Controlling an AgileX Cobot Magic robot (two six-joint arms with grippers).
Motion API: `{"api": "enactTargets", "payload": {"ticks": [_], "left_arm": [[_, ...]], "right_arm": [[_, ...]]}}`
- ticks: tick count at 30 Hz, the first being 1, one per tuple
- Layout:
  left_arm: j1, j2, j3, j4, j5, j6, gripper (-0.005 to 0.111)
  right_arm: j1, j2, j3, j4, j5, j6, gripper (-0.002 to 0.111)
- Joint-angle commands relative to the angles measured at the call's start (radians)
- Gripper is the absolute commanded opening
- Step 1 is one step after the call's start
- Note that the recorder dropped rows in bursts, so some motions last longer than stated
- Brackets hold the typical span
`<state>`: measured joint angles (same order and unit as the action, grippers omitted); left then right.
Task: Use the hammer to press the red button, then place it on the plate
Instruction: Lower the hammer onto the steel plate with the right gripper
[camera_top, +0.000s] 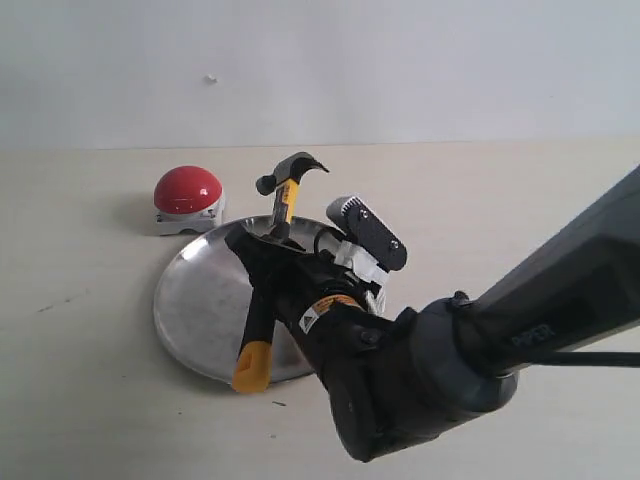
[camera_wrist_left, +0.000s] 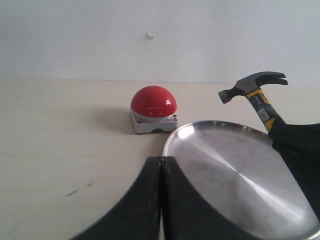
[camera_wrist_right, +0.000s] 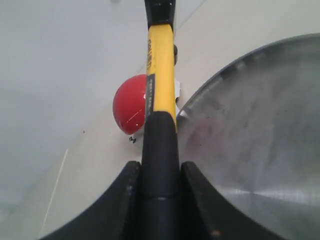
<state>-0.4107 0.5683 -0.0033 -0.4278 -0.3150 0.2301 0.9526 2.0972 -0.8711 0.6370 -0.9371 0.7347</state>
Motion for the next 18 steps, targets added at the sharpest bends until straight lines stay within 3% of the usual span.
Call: {"api": "enactTargets", "payload": {"ticks": [1,14,18], "left_arm": [[0.002,-0.005,0.003,0.004,-0.003,0.002,0.0],[0.002,-0.005,0.003,0.004,-0.003,0.002,0.0],[0.002,-0.005,0.003,0.004,-0.003,0.002,0.0]], "right_arm": [[-0.02,0.049,-0.014,-0.076,-0.143,0.078,0.0],[-0.053,0.082,-0.075,-0.156,-0.013,0.121,0.0],[-0.053,0.043,-0.075,-0.098,0.032,-0.007,0.0]]}}
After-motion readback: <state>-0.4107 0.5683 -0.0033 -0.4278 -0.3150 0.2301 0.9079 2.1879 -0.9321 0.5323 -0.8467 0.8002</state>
